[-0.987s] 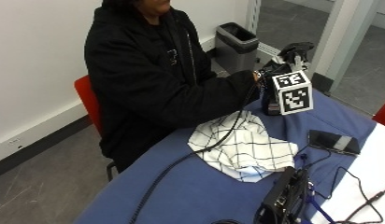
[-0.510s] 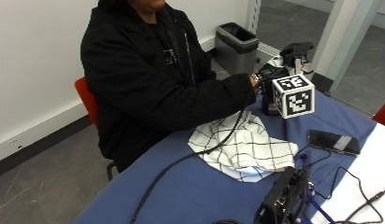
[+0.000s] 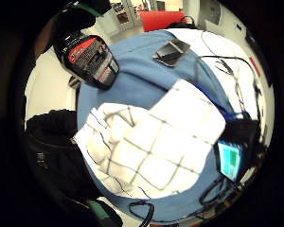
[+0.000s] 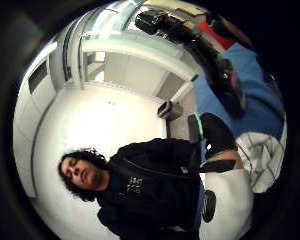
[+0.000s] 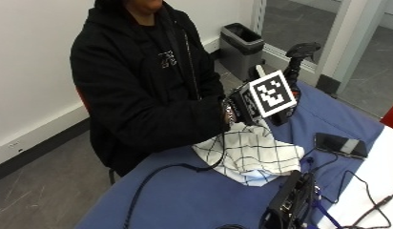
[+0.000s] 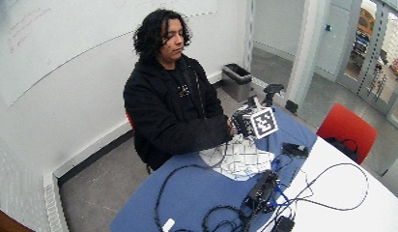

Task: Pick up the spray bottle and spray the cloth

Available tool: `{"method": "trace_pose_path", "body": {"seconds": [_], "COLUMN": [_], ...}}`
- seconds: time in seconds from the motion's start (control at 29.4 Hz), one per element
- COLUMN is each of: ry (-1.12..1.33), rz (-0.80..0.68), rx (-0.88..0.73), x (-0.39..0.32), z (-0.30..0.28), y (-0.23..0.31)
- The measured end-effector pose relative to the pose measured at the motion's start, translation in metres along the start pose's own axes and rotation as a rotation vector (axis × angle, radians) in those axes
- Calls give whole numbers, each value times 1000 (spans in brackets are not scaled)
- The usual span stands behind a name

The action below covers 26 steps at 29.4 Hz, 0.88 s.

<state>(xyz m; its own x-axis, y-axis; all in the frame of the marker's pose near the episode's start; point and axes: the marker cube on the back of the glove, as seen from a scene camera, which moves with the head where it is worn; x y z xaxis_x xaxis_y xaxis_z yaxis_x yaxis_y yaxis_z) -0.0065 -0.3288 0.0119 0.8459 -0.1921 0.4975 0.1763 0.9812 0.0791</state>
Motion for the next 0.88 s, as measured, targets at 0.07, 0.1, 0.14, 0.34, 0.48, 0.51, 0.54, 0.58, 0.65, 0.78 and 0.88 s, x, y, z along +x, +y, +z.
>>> {"method": "trace_pose_path", "body": {"seconds": [0.07,0.1,0.14,0.34,0.48,0.51,0.54,0.58,0.65,0.78,0.88], "ry": [130,190,238,390,414,422,433,445,471,545,607], "rz": [25,39,49,79,93,100,108,116,134,175,192], "rx": [25,22,0,-149,-159,-157,-153,-150,-146,-160,-167], "x": [9,10,7,-17,-25,-27,-29,-31,-34,-43,-49], "z": [-19,-26,-29,-35,-36,-35,-34,-32,-29,-19,-12], "y": [10,19,34,116,152,161,170,178,192,214,224]}}
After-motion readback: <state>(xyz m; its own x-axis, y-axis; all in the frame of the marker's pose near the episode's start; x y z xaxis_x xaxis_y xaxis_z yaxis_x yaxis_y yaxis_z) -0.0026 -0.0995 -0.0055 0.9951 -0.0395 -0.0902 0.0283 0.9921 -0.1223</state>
